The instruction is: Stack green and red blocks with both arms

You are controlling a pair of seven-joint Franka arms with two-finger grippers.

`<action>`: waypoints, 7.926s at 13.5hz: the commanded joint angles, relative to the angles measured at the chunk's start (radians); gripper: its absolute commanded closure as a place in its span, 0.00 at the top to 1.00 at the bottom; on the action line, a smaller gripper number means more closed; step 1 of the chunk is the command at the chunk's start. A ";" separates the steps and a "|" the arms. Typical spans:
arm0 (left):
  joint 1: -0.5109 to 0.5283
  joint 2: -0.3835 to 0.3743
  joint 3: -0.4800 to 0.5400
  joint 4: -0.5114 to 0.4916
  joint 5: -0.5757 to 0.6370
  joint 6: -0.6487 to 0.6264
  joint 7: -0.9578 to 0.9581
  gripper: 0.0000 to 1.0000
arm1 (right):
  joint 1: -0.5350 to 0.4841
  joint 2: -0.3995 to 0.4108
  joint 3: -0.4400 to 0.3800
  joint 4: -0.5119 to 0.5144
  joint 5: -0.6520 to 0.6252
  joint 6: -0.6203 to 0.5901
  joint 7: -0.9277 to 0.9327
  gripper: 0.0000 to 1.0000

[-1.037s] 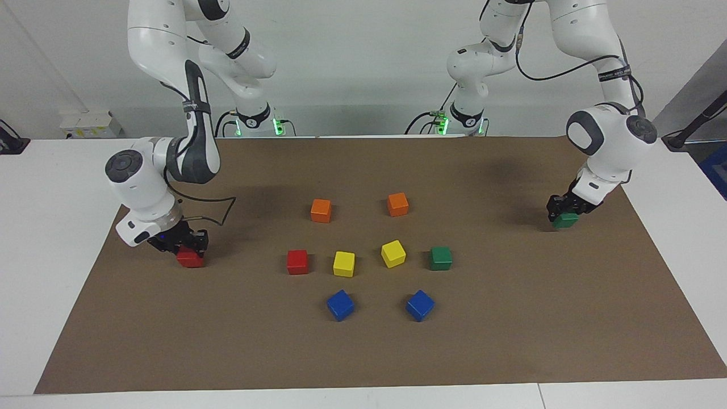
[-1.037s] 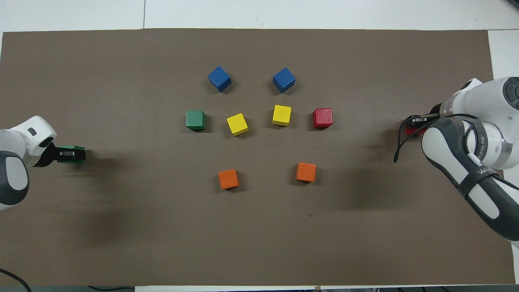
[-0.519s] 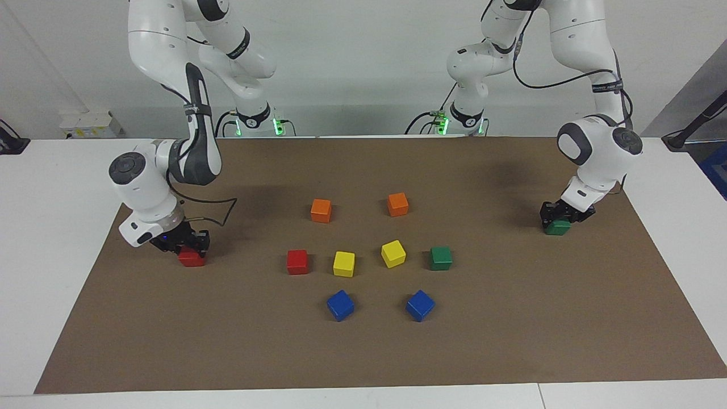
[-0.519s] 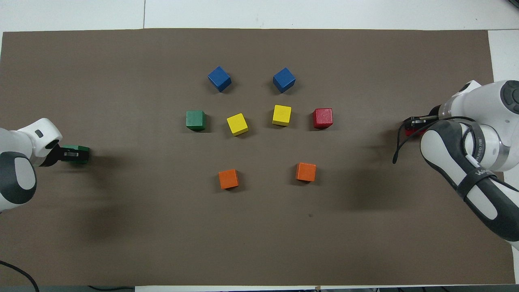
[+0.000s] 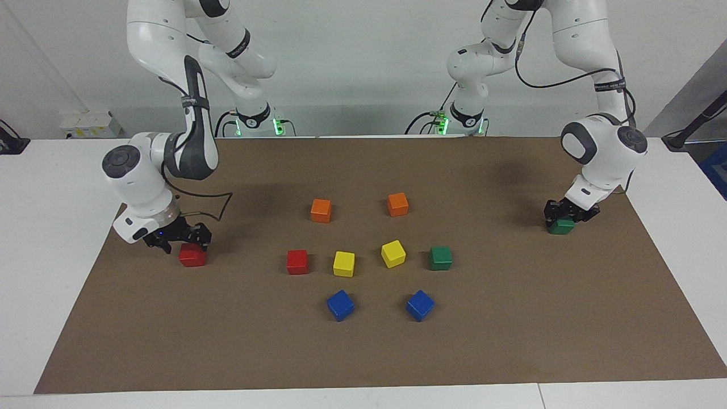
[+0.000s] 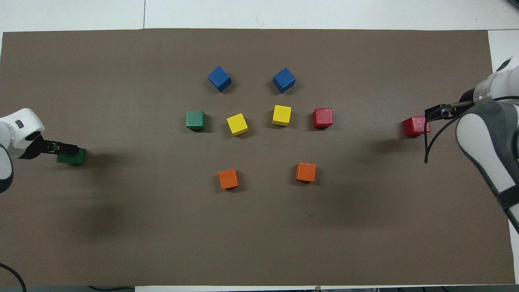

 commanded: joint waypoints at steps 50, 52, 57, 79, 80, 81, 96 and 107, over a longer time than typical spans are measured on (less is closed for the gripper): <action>-0.036 -0.113 0.001 -0.005 0.015 -0.010 0.032 0.00 | 0.007 0.143 0.002 0.114 -0.003 -0.015 -0.001 0.00; -0.034 -0.105 0.001 -0.029 0.015 0.012 0.046 0.00 | 0.005 0.109 0.002 0.004 -0.003 0.095 0.009 0.00; -0.033 -0.087 0.001 -0.071 0.015 0.084 0.059 0.00 | 0.006 0.075 0.002 -0.119 -0.003 0.218 0.048 0.00; -0.008 -0.071 0.003 -0.111 0.015 0.144 0.099 1.00 | -0.028 0.055 0.002 -0.198 -0.003 0.287 0.046 0.00; -0.002 -0.070 0.003 -0.109 0.015 0.144 0.109 1.00 | -0.027 0.055 0.002 -0.198 -0.003 0.289 0.046 0.00; -0.002 -0.065 0.003 -0.108 0.015 0.144 0.109 1.00 | -0.025 0.055 0.002 -0.198 -0.003 0.289 0.046 0.00; -0.070 -0.182 -0.028 0.302 0.012 -0.377 -0.380 1.00 | -0.021 0.055 0.002 -0.204 -0.003 0.292 0.048 1.00; -0.102 -0.183 -0.028 0.490 0.019 -0.719 -0.404 1.00 | 0.013 0.000 0.009 -0.071 -0.005 0.072 0.039 1.00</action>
